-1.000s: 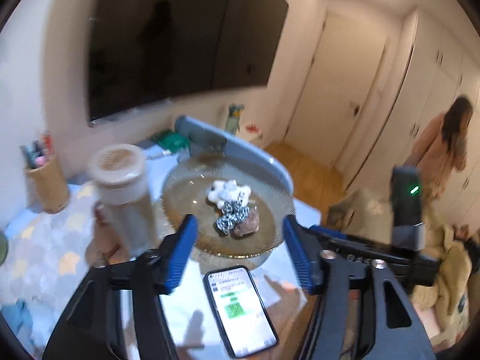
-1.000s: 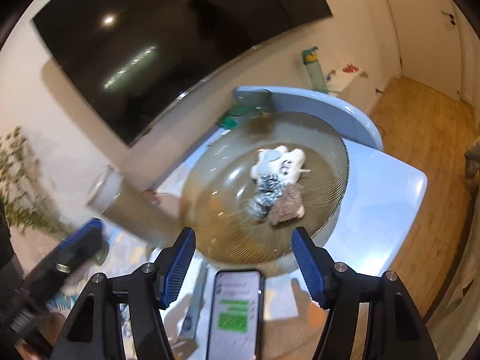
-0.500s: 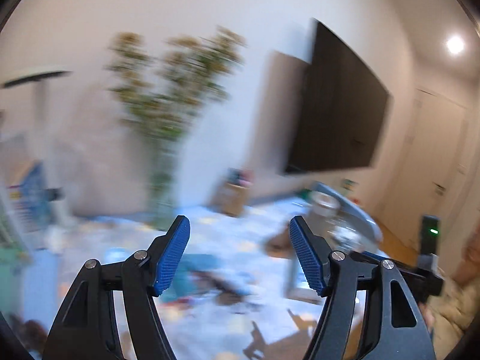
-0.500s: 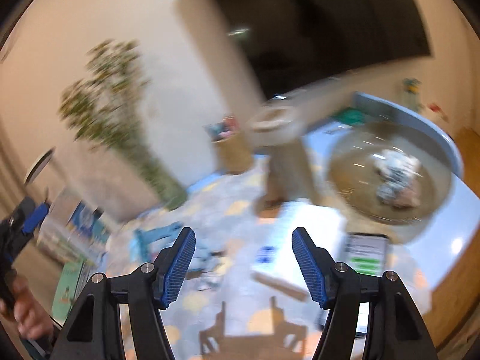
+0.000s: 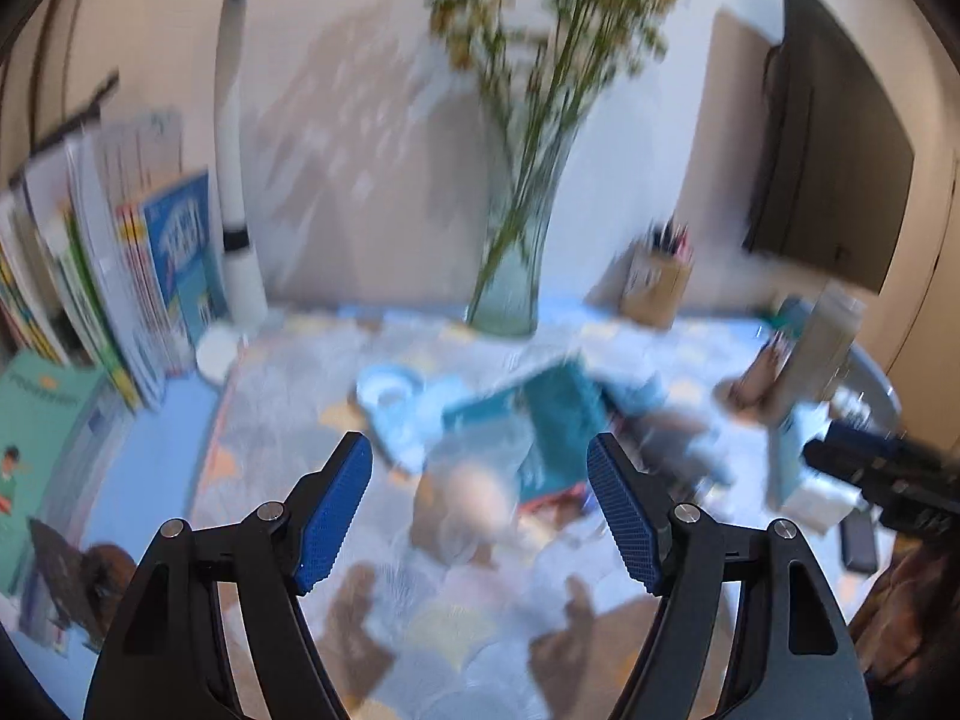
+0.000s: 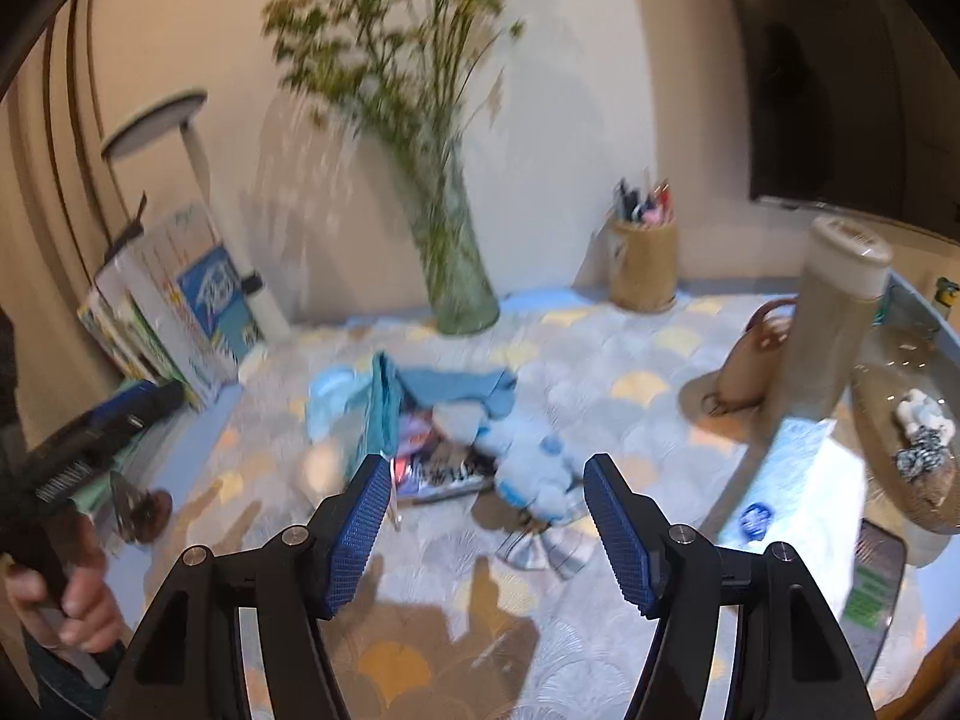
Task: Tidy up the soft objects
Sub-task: 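Move both open tools back over the desk toward the remaining items, then grasp the clear zip bag with the left tool while the right tool grasps the bunny plush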
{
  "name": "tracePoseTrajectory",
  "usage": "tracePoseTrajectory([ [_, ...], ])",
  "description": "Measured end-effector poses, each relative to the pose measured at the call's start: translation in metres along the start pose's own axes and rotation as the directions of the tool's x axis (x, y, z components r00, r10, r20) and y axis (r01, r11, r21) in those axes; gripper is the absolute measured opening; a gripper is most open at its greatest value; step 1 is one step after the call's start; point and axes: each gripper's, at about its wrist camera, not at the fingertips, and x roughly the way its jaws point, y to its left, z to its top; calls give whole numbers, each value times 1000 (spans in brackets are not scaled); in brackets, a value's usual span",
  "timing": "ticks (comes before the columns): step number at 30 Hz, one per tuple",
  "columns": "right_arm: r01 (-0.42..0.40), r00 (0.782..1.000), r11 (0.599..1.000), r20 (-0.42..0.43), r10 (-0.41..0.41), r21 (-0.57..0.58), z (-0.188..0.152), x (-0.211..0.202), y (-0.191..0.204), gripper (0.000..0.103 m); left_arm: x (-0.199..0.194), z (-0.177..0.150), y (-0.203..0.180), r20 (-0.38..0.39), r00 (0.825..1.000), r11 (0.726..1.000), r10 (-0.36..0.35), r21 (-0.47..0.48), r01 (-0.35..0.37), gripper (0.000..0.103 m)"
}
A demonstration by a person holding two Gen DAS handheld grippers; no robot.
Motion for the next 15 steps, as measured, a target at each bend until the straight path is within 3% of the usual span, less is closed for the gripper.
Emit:
tracePoseTrajectory([
  [3, -2, 1000, 1000, -29, 1, -21, -5, 16, 4, 65, 16, -14, 13, -48, 998, 999, -33, -40, 31, 73],
  [6, -23, 999, 999, -28, 22, -36, -6, 24, 11, 65, 17, -16, 14, -45, 998, 999, -47, -25, 46, 73],
  [10, -16, 1000, 998, -23, 14, -55, -5, 35, 19, 65, 25, -21, 7, -50, 999, 999, -6, 36, 8, 73],
  [15, -28, 998, 1000, -59, 27, -13, -10, 49, 13, 66, 29, -22, 7, -50, 998, 999, -47, 22, 48, 73],
])
